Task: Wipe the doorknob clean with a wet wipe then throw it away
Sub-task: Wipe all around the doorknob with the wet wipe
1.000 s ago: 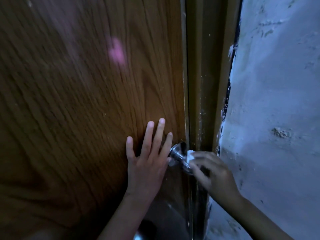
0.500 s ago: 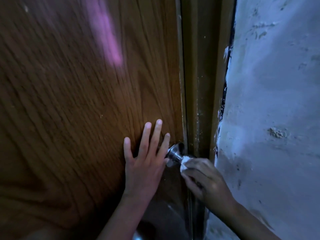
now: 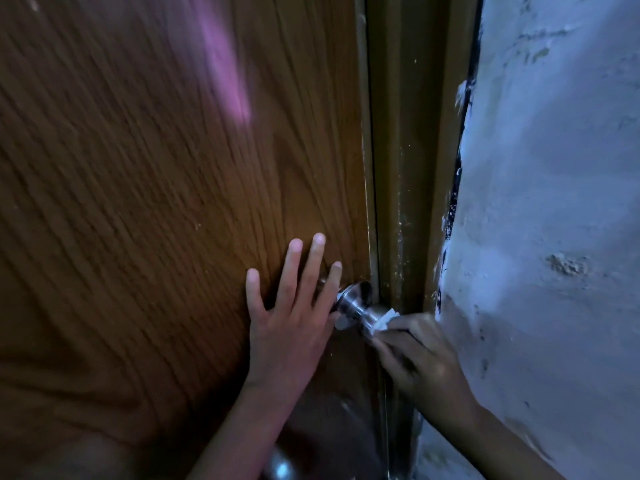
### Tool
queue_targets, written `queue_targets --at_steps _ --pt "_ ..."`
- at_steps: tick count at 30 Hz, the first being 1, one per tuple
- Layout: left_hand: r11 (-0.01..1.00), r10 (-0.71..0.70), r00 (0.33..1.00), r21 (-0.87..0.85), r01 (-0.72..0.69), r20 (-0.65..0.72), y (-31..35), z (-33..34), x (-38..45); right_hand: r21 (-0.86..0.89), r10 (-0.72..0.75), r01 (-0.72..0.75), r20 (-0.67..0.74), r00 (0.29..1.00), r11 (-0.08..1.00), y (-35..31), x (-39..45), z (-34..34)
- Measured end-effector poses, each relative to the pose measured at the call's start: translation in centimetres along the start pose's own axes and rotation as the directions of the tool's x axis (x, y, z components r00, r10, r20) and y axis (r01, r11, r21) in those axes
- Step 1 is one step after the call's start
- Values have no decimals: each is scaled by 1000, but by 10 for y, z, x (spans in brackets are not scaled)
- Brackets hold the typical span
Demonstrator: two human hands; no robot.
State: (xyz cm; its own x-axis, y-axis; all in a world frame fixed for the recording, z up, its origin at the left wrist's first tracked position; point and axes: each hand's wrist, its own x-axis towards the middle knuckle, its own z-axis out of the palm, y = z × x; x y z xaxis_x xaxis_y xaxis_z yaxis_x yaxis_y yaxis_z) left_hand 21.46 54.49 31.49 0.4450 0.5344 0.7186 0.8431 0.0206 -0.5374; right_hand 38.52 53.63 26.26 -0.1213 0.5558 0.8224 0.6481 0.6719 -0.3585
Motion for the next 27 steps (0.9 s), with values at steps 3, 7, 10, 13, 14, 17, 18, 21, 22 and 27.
queue_targets --at_steps 3,7,10,13,14,17,18,21,22,27 --pt "1000 0 1000 2 0 6 1 -1 1 -17 -53 54 54 997 998 4 -6 -3" --pt "1000 -5 1000 11 5 8 1 -2 0 137 194 -198 45 980 971 14 -15 -11" --pt "1000 -14 1000 12 14 15 3 -2 1 247 343 -329 -15 939 912 22 -10 -17" --pt "998 -32 999 49 31 12 4 -1 3 320 444 -428 26 896 845 25 4 -20" --pt "997 -43 999 63 43 -1 4 0 4 332 471 -460 52 880 823 25 10 -19" --pt "996 -49 998 68 51 -28 5 2 13 432 535 -541 147 832 722 23 26 -16" --pt "997 -43 999 62 45 -29 5 3 15 464 552 -554 156 819 692 23 29 -15" --pt "999 -35 999 28 36 -37 5 5 18 513 565 -548 142 813 660 26 33 -14" --pt "999 -29 999 31 30 -46 6 6 18 518 566 -549 143 812 656 28 33 -14" --pt "999 -2 996 43 6 -91 5 9 19 569 591 -603 237 771 558 32 28 -9"
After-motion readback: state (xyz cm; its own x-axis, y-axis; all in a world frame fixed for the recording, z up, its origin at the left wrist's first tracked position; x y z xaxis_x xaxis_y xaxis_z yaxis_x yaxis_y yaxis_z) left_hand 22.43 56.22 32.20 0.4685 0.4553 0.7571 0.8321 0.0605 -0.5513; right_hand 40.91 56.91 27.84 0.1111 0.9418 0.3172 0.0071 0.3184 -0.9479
